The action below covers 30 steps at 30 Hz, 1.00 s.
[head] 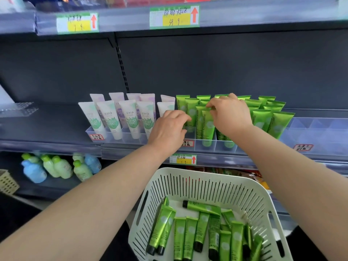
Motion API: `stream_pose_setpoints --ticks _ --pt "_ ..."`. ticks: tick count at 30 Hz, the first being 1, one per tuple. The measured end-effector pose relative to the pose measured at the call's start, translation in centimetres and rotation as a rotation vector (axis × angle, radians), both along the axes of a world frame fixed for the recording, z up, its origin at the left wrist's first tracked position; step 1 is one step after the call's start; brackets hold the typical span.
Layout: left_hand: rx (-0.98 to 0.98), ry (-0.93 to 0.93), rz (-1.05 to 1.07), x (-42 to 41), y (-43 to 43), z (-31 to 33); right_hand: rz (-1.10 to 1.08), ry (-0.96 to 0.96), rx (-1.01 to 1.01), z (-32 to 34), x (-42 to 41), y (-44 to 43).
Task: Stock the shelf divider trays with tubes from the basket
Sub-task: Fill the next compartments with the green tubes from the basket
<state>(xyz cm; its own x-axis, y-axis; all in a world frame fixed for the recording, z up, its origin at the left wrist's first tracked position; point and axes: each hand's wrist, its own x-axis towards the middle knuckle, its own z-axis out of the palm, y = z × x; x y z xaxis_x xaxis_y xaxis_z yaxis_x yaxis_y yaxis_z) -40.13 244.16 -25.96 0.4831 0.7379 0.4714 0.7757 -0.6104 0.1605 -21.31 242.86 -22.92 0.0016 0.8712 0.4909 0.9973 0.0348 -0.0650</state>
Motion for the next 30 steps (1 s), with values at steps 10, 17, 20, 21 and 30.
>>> stream_pose_setpoints --ticks 10,17,20,21,30 --pt "-0.089 0.031 -0.076 -0.3 -2.4 -5.1 0.166 0.073 0.216 -7.3 -0.8 -6.0" --pt "-0.277 0.146 -0.069 -0.9 -5.2 -13.9 0.049 0.091 -0.382 -19.4 0.4 -10.9" --pt "-0.375 0.200 -0.031 -1.2 -6.3 -17.2 0.000 0.123 -0.636 -22.7 0.4 -12.2" --pt "-0.420 0.182 0.000 -1.5 -6.7 -18.3 -0.004 0.142 -0.705 -23.5 0.2 -12.5" --pt "-0.631 0.012 0.172 -1.9 -9.5 -22.9 0.042 0.066 -0.968 -28.1 -3.3 -10.9"
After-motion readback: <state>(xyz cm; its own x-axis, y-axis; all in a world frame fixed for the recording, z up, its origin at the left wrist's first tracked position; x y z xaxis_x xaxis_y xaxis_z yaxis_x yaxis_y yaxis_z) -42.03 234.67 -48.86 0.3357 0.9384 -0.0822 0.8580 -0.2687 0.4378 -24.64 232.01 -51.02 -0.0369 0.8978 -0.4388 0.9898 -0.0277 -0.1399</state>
